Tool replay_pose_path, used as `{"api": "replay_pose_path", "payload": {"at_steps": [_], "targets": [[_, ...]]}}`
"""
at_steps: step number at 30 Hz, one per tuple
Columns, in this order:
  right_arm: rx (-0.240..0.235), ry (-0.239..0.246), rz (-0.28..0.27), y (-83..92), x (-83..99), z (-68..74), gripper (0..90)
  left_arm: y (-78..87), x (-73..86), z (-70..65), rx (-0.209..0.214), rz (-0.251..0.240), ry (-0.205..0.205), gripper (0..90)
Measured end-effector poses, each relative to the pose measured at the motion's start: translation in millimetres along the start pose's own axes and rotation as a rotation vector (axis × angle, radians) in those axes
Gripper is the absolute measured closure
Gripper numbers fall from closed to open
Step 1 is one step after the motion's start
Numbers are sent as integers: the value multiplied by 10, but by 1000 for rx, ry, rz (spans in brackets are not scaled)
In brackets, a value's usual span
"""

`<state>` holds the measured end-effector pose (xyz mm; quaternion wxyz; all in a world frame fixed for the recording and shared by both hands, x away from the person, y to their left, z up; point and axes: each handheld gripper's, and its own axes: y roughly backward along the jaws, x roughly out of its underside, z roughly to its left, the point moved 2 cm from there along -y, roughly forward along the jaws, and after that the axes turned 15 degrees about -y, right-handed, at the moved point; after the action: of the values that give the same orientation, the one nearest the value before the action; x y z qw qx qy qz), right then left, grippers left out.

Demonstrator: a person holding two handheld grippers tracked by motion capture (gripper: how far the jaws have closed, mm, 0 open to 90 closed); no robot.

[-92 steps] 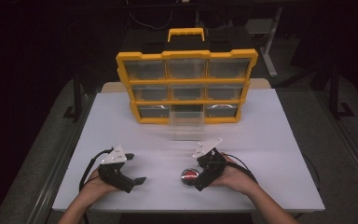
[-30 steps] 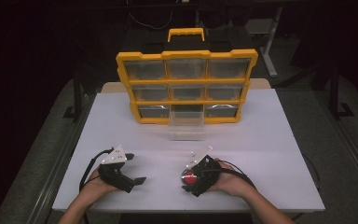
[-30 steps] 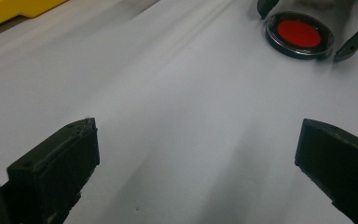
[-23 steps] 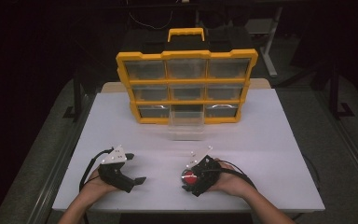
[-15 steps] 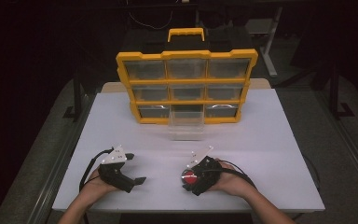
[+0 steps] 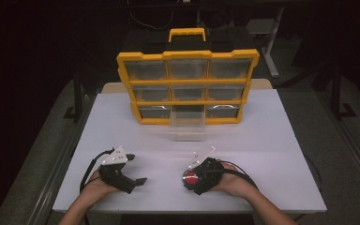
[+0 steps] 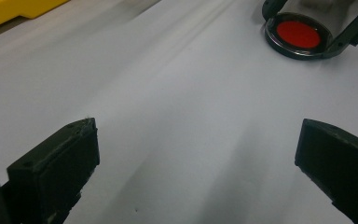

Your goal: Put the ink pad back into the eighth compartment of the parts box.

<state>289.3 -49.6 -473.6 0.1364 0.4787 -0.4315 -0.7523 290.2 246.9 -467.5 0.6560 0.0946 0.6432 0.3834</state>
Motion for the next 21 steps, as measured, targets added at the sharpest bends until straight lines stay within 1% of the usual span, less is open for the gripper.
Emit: {"api": "replay_pose_path", "payload": {"at_steps": [4, 21], "targets": [[0, 9, -3, 2, 5, 0, 283, 1, -2, -2, 0, -2, 2, 0], [-8, 23, -6, 16, 3, -7, 287, 4, -4, -6, 4, -2, -6, 0]]}}
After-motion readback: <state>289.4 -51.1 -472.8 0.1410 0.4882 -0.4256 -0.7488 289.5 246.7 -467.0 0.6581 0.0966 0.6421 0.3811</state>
